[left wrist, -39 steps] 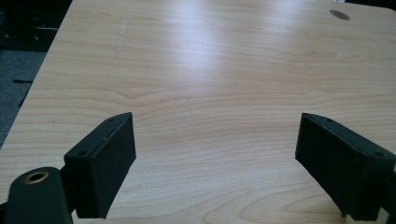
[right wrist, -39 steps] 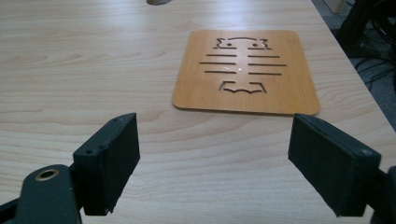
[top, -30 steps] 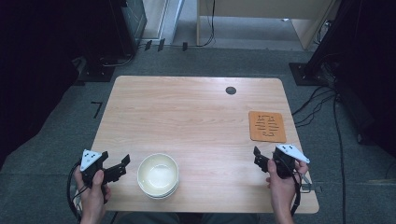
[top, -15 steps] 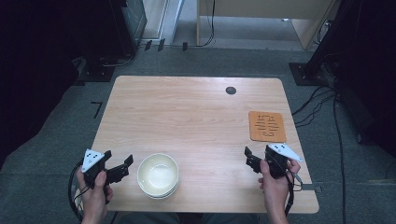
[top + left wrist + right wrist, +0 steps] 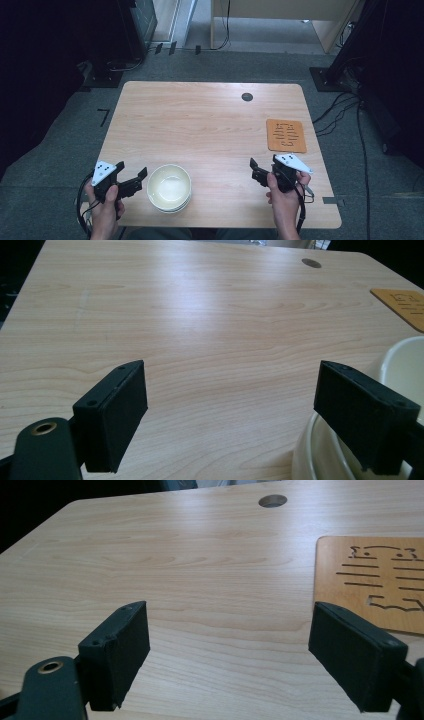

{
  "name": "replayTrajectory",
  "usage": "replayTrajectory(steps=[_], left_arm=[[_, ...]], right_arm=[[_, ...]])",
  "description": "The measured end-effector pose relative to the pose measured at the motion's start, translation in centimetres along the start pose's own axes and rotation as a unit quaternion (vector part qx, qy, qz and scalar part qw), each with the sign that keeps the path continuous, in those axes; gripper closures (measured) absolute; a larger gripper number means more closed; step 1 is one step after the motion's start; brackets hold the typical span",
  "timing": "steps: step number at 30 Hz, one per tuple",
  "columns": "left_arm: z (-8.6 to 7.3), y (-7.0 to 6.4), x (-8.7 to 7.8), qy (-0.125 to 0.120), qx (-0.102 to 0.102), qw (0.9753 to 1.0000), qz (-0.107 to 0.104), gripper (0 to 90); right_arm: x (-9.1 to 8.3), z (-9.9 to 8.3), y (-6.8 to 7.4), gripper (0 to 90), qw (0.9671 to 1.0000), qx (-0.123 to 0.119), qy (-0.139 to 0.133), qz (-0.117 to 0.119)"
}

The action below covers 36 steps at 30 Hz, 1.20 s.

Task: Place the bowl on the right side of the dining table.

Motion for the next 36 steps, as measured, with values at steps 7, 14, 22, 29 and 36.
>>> replayTrajectory(steps=[7,14,22,29,36], left_arm=[[0.2,-0.8,-0.1,-0.009,0.001,0.9998,-0.019,14.8],[0.4,-1.1,-0.3,-0.015,-0.006,0.9995,-0.029,15.4],[0.5,-1.9,-0.4,-0.014,-0.001,0.999,-0.042,15.4],[0.3,-3.1,-0.1,-0.005,0.011,0.997,-0.076,16.0],[-0.1,-3.9,0.3,0.006,0.026,0.9966,-0.078,33.7]], right_arm=[[-0.1,0.0,1.3,16.2,0.9999,-0.008,0.001,0.013],[-0.2,-0.1,2.5,16.2,0.9996,-0.015,0.003,0.026],[-0.3,-0.2,3.6,16.2,0.999,-0.02,0.005,0.041],[-0.3,-0.4,4.7,16.2,0.9983,-0.027,0.009,0.051],[-0.2,-0.6,5.9,16.2,0.9976,-0.033,0.011,0.061]])
Point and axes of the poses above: each handheld gripper's, and its own axes: x roughly forward along the jaws, z roughly out of its top, y roughly to its left, the point moved 5 cm from there along x, roughly forward along the jaws, and after that the axes turned 7 degrees about -z, right-handed, at the moved point
